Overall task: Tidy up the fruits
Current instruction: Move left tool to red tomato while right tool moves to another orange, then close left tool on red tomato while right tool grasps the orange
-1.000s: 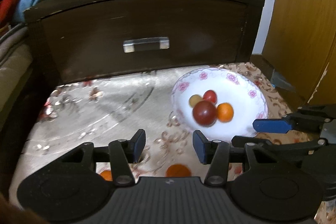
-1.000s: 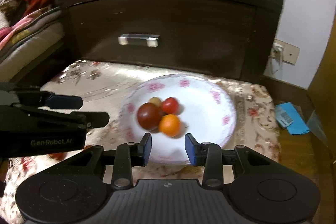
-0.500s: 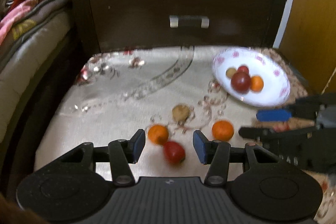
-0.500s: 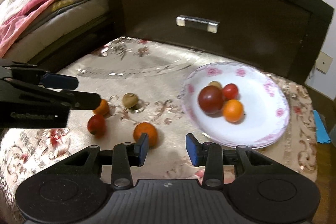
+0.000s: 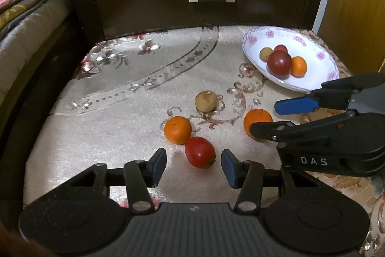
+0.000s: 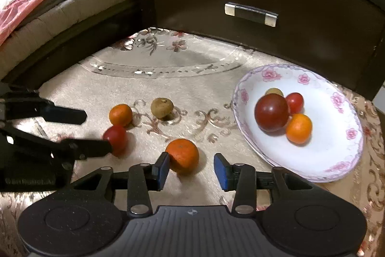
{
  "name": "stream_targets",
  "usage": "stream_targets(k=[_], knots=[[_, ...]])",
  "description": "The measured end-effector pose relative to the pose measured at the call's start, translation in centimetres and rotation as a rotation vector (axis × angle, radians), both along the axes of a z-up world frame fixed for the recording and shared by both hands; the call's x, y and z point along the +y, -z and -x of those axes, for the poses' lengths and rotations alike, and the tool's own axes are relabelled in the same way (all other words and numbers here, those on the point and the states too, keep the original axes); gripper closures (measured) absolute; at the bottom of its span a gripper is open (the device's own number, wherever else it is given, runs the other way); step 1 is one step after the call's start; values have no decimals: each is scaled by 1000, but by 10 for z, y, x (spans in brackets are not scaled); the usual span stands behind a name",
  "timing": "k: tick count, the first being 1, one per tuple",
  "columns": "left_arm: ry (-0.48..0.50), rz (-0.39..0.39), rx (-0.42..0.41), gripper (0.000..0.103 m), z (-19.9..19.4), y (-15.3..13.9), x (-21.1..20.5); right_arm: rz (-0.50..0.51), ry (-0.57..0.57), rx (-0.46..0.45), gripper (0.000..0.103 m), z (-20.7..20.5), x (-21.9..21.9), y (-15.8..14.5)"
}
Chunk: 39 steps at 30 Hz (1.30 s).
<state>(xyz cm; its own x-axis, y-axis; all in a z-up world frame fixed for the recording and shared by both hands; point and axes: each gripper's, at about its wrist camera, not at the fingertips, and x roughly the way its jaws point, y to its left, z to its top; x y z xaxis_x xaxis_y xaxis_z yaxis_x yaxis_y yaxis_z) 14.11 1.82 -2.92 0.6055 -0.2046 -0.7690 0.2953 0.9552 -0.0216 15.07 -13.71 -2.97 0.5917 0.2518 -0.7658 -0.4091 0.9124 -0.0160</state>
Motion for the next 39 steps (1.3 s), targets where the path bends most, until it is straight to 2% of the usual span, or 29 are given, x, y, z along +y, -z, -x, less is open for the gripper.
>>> stream_targets(k=[6, 8, 10, 15, 18, 21, 24, 27, 34, 39], knots=[[-3, -2, 16, 46, -4, 7, 0, -1, -33, 18, 67, -5, 9, 8], [0, -5, 15, 46, -5, 8, -1, 13, -27, 28, 68, -8, 11, 12], [-2, 5, 16, 46, -7, 8, -2, 25, -23, 36, 74, -10, 11, 15], [-4, 33, 18, 46, -10, 9, -5, 42, -8, 45, 75, -7, 10, 12], [-13, 22, 28, 46, -12, 15, -7, 45, 12, 49, 75, -3, 3, 10], [-32, 6, 19, 49, -15, 21, -9, 48, 22, 48, 75, 1, -3, 8], [-34, 15, 15, 58, -17, 20, -11, 57, 28, 46, 75, 4, -7, 7], [-21, 13, 10, 65, -16, 20, -14, 64, 31, 49, 75, 8, -12, 8], [23, 31, 17, 65, -6, 17, -19, 67, 36, 52, 75, 16, -22, 7], [97, 41, 33, 65, 14, 11, -26, 72, 29, 62, 75, 27, -28, 3]])
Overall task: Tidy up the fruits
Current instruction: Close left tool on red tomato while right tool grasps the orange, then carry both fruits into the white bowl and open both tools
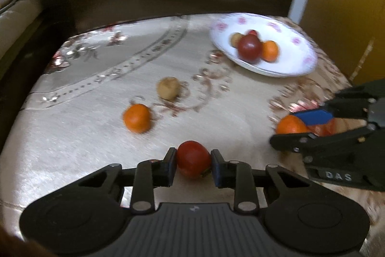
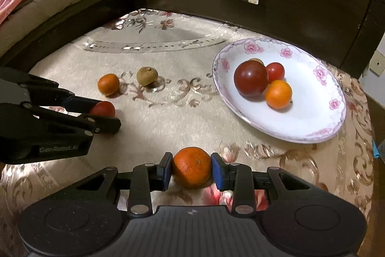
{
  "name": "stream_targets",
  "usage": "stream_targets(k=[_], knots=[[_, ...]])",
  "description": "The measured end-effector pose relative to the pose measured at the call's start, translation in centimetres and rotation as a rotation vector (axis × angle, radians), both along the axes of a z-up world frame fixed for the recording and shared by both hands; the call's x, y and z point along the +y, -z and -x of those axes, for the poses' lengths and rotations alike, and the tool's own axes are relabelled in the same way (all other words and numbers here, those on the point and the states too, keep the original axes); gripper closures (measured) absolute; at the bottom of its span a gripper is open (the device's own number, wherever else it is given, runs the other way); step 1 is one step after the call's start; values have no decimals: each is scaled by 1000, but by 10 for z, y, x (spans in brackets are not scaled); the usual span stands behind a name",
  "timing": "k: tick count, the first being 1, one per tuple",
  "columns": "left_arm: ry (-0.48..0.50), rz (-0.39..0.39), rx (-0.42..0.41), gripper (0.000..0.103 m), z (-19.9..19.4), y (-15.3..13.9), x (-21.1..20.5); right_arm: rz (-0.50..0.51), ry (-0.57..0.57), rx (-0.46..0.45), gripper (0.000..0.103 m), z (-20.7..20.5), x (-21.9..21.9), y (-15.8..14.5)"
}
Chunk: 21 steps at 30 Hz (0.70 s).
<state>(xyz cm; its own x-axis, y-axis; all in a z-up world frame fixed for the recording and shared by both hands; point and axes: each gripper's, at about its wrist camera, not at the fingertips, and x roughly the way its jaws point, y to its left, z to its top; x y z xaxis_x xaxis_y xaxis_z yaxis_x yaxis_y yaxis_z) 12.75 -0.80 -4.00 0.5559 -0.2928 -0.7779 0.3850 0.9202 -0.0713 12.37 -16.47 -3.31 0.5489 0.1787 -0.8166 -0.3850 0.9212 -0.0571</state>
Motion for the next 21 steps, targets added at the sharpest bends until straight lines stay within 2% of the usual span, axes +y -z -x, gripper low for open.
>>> stream_targets(k=[8, 21], knots=[[76, -34, 6, 65, 17, 7, -14, 29, -12, 34, 75, 23, -5, -1], [80, -30, 19, 53, 17, 7, -14, 7, 10, 50, 69, 31, -11, -2]])
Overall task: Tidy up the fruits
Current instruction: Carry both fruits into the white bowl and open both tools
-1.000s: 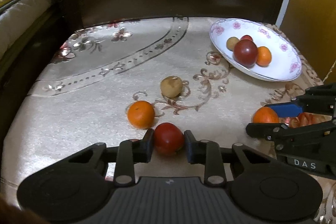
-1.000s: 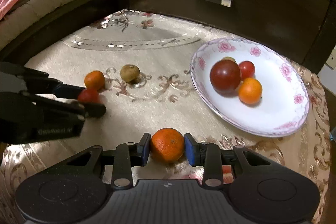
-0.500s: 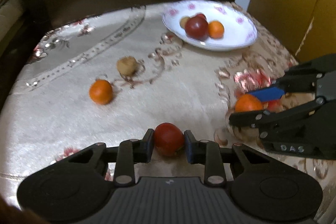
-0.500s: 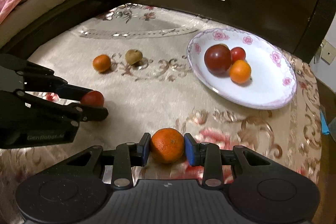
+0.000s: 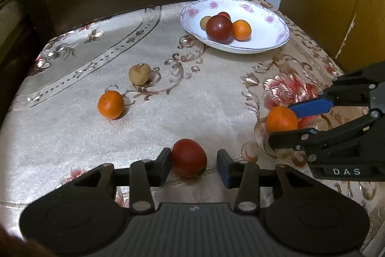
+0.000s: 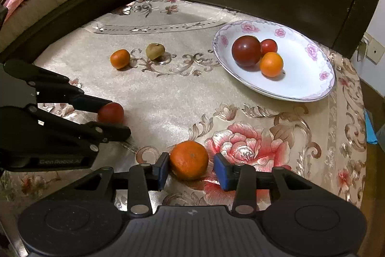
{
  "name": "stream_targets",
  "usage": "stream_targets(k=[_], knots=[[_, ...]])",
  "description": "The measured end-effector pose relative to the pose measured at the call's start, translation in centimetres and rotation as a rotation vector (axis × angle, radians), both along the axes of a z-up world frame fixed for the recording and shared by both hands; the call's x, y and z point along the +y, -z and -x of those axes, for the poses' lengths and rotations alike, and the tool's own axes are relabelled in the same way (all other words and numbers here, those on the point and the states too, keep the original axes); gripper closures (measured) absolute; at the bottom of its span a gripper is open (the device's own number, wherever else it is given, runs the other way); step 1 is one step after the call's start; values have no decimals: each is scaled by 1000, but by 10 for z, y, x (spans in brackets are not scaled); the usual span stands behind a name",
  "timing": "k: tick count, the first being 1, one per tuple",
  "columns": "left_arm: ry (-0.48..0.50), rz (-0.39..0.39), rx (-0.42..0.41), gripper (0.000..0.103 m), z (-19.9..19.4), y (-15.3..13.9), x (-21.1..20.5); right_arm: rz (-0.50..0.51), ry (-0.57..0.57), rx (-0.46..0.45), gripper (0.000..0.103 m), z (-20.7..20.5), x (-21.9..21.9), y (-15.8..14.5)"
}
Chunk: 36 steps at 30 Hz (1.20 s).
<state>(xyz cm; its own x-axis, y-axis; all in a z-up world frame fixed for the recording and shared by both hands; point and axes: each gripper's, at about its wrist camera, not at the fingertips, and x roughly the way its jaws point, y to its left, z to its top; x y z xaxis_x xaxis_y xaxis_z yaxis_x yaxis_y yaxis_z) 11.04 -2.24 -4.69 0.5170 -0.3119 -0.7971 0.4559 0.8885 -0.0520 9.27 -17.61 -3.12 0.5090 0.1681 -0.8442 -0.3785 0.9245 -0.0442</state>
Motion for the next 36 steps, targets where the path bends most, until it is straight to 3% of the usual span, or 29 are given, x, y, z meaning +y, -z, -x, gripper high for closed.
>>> stream_targets(k=[4, 7, 10, 22, 36], knots=[[-13, 1, 5, 55, 1, 0, 1, 6, 6, 3, 70, 3, 0, -1], [-10, -7, -2, 61, 2, -1, -1, 7, 7, 7, 77, 4, 1, -1], [-17, 3, -1, 65, -1, -4, -1, 10, 9, 8, 77, 4, 2, -1], [-10, 17, -12, 66, -4, -10, -11, -23, 43, -28, 78, 0, -3, -11], [4, 75, -115, 66, -38, -47, -42, -53, 124, -127, 78, -19, -24, -37]])
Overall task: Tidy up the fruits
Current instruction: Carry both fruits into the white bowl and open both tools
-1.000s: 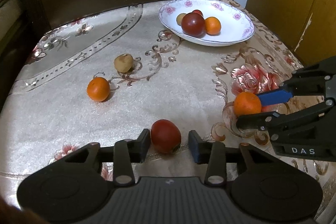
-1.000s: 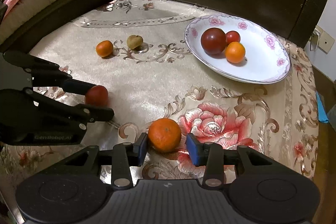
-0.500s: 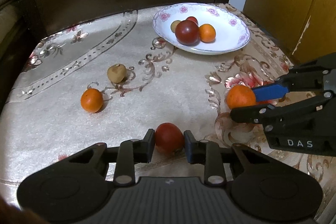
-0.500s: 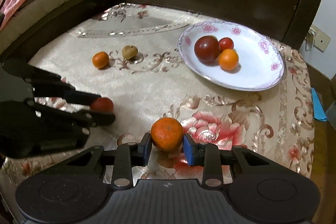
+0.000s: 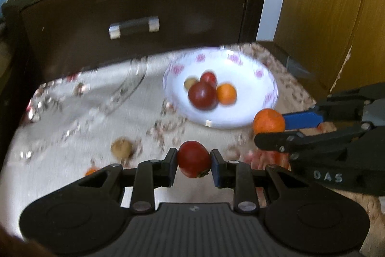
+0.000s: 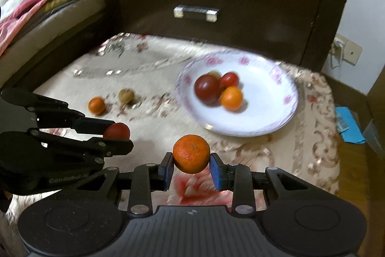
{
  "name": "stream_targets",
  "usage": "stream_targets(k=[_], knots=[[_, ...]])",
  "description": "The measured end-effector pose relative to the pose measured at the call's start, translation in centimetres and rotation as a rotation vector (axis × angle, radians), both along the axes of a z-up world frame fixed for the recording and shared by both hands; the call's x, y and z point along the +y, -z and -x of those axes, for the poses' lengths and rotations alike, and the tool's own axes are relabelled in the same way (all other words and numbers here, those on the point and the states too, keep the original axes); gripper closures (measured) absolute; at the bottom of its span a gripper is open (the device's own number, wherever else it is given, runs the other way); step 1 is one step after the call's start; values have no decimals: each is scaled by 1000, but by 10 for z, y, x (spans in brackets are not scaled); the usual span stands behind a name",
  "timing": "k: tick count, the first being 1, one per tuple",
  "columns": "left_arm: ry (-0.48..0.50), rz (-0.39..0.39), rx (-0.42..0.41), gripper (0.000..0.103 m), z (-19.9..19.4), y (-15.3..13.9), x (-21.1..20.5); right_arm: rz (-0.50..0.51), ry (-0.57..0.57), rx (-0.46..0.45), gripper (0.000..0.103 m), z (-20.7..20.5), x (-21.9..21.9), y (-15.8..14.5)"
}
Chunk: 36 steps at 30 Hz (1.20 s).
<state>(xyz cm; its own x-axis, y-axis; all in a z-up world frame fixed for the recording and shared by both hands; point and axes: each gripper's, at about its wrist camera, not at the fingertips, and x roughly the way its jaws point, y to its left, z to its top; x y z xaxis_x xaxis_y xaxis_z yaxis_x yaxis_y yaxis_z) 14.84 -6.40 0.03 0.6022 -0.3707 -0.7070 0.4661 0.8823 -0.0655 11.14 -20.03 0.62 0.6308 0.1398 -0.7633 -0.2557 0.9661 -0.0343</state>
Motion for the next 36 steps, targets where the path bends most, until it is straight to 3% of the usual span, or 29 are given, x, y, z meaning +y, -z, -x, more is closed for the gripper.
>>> stream_targets(k=[8, 14, 36], knots=[[-9, 7, -10, 66, -35, -3, -21, -10, 56, -44, 78, -28, -16, -9], [14, 0, 0, 66, -46, 4, -37, 5, 85, -36, 78, -41, -28, 1], [-18, -17, -3, 65, -61, 9, -42, 26, 100, -40, 75, -67, -38, 16]])
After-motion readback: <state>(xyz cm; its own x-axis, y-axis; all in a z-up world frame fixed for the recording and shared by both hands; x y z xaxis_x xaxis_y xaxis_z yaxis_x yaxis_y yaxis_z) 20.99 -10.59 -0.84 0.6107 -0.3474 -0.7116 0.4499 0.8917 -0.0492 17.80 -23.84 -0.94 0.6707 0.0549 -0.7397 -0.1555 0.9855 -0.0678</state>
